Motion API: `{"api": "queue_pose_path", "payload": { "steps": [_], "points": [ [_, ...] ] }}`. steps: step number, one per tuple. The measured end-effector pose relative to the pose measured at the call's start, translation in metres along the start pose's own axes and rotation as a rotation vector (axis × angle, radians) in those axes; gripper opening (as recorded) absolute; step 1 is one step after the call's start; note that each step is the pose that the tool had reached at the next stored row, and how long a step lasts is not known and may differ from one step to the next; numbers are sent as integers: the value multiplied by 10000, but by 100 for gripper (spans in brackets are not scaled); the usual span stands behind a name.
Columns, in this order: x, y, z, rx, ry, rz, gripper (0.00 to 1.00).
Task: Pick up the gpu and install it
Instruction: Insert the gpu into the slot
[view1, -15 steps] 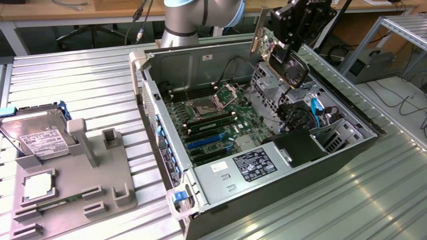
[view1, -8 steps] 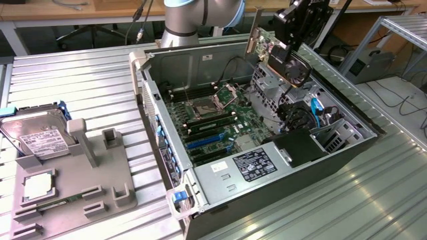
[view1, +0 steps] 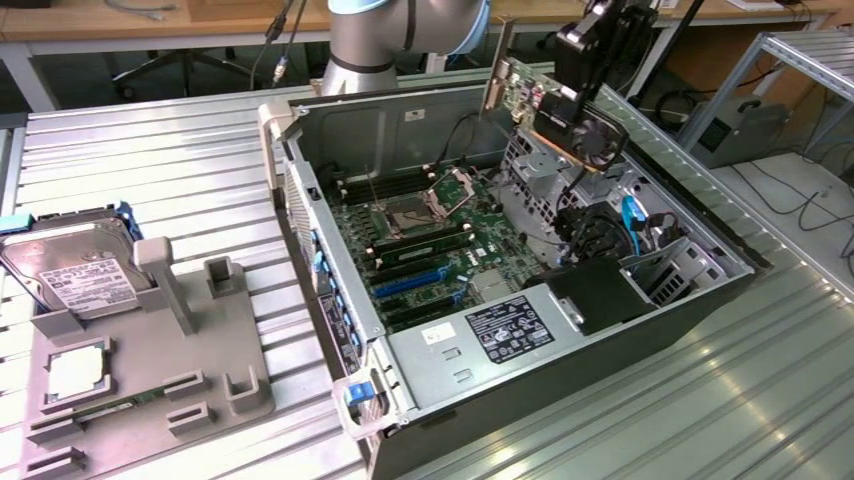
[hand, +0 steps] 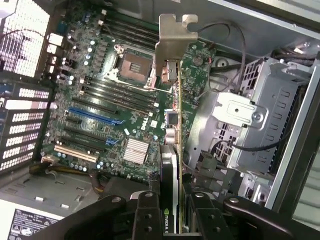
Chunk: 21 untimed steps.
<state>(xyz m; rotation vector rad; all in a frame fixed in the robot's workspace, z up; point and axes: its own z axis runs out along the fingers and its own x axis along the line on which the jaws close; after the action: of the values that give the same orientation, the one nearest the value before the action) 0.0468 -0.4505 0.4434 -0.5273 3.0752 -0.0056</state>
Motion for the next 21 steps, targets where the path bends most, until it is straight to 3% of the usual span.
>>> {"api": "queue_pose_path", "payload": {
  "steps": [9, 12, 21],
  "points": [
    [0, 0, 0, -36, -12, -1789, 27],
    [0, 0, 1, -59, -21, -2936, 27],
    [0, 0, 2, -97, -34, -4756, 27]
  ]
}}
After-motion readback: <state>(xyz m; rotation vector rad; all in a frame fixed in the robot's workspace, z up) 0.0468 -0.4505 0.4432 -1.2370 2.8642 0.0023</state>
